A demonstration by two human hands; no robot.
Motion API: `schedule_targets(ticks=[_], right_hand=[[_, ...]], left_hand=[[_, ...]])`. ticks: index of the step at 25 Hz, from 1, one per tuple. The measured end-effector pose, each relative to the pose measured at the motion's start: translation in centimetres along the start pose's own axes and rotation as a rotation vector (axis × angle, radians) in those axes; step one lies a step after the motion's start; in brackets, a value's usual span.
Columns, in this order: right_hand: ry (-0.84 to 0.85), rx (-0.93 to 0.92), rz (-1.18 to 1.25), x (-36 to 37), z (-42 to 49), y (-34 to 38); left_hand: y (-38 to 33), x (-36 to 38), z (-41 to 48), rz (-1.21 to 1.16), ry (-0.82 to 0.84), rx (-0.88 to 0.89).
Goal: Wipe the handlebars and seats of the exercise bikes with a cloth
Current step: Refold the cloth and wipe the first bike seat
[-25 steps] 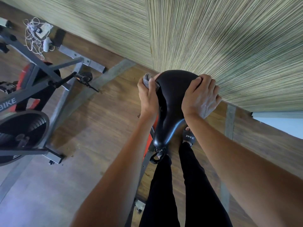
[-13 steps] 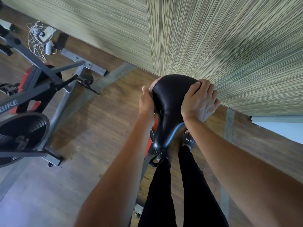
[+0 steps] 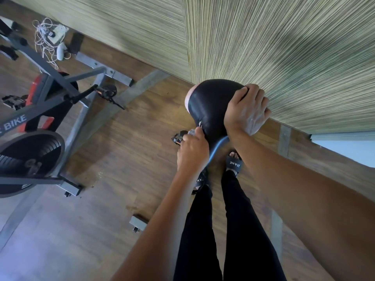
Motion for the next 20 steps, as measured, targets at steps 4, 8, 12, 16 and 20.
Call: schedule_targets(ticks=[4,8,12,16,20], right_hand=[[0.008,0.000,-0.009,0.2,0.0,-0.1],[0.013,-0.013,-0.037,0.1,0.1,0.1],[0.069,-0.002,-0.037,0.3,-0.1,0.1],[0.307,-0.002,0.237,0.5,0.8,-1.1],[0.586,0.225,0.723,1.9,1.8,-5.5]], left_hand=[[1.8,-0.2,-2.3,0.008,-0.015,0.054],[0.0,1.0,0.1,0.080,0.057,0.150],[2.0,0.7,-2.5,0.325,-0.052,0.515],[2.3,2.5,-4.5,0.662,-0.153,0.890],[-2.5,5.3,-3.4,0.909,-0.075,1.234]])
Point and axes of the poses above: each hand's wrist, its own z-axis towards the middle knuckle, its own x-axis out of the palm, y = z × x, the point moved 9 cm from there along z, towards the middle knuckle, and after that the axes turned 15 degrees about -z, right-handed, at the moved point
